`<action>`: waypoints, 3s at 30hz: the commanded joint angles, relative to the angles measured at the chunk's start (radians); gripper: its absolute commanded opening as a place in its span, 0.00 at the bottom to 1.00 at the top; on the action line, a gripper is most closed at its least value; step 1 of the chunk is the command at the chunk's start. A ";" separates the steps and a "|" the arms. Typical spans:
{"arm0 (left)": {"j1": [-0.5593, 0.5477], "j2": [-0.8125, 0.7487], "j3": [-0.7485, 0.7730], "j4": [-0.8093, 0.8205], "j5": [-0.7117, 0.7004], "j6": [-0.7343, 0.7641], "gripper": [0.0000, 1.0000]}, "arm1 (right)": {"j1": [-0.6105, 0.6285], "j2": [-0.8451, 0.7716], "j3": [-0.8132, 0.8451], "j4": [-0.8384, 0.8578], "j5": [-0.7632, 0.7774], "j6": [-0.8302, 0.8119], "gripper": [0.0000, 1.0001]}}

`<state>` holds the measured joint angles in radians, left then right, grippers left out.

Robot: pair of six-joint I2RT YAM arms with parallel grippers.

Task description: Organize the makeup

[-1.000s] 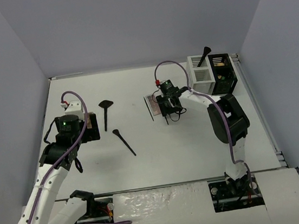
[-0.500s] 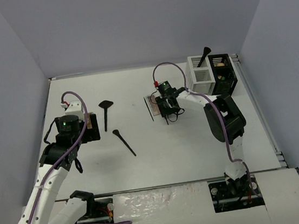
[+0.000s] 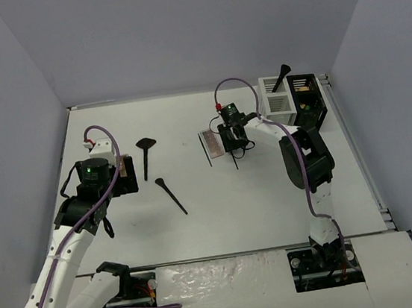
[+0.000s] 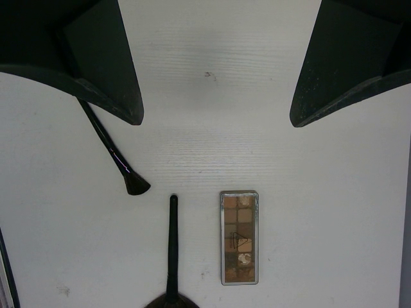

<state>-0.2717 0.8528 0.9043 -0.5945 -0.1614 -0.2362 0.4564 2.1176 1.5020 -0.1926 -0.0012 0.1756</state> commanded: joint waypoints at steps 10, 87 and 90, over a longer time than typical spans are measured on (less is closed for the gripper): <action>0.009 0.000 0.028 0.041 -0.003 -0.003 0.97 | -0.005 0.080 0.095 -0.070 -0.055 -0.016 0.23; 0.052 -0.004 0.030 0.045 0.000 -0.010 0.97 | -0.354 -0.313 -0.073 0.865 0.032 -0.141 0.47; 0.052 -0.014 0.030 0.046 0.005 -0.011 0.97 | -0.265 -0.398 -0.045 0.624 0.093 -0.151 0.48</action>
<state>-0.2268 0.8605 0.9043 -0.5940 -0.1635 -0.2390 0.0756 1.9405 1.4044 0.6664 0.0143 0.0485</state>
